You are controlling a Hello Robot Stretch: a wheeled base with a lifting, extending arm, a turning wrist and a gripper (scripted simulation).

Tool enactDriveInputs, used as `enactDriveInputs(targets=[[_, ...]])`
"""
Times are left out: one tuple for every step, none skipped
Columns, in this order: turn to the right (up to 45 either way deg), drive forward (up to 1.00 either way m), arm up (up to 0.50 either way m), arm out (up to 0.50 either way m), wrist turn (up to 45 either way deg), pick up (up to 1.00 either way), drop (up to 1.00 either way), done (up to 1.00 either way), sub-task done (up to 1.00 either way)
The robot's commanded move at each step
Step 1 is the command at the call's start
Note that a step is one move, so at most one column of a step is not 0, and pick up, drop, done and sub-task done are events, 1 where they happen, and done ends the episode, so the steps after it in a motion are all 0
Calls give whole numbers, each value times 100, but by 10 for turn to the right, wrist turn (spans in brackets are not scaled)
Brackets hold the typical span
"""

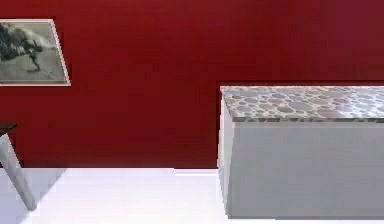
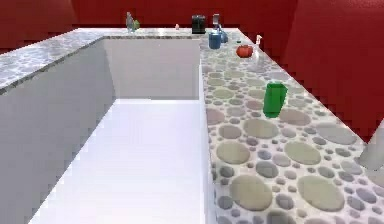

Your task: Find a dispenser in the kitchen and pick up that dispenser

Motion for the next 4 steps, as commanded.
enactDriveInputs(targets=[[420, 0, 0, 0, 0, 0, 0, 0, 0], [0, 15, 0, 0, 0, 0, 0, 0, 0], [420, 0, 0, 0, 0, 0, 0, 0, 0], [30, 0, 0, 0, 0, 0, 0, 0, 0]])
